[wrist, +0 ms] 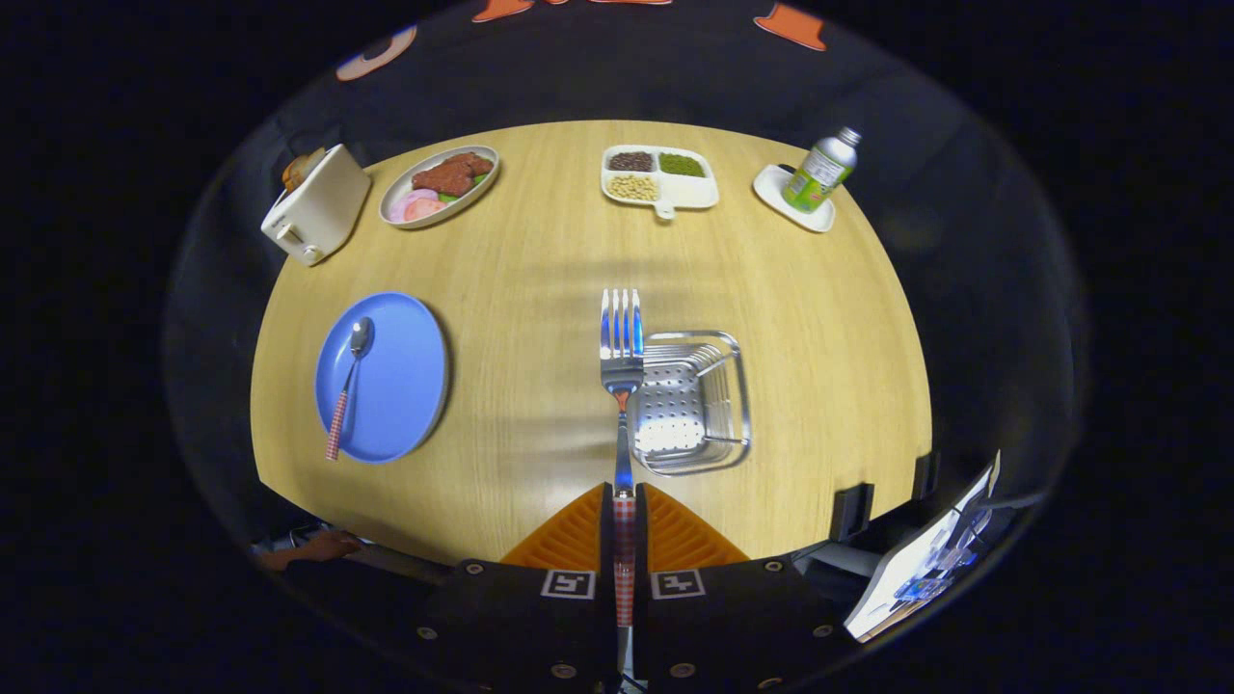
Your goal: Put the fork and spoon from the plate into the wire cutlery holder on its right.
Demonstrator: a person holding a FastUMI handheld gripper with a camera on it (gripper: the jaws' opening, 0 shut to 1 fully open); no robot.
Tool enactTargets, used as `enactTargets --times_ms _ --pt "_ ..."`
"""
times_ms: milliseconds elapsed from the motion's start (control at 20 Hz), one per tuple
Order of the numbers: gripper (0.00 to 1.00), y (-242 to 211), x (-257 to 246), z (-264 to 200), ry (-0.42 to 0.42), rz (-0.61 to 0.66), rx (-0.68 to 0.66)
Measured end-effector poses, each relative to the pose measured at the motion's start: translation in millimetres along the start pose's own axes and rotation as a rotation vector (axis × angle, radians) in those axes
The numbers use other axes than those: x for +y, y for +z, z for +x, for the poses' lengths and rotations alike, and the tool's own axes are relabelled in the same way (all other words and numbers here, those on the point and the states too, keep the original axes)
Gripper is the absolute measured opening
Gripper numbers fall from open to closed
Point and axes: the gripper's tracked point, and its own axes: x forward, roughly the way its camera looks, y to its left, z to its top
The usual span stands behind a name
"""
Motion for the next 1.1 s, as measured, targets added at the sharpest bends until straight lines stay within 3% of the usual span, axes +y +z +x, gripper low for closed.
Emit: enactTargets --times_ms 150,850,1100 --pt "0.07 -11 -19 0 -0.002 -0.011 0.042" --pt "0.08 -20 -31 9 0.137 -0.143 0.311" --pt "0.08 -8 -49 10 0.118 -0.209 0.388"
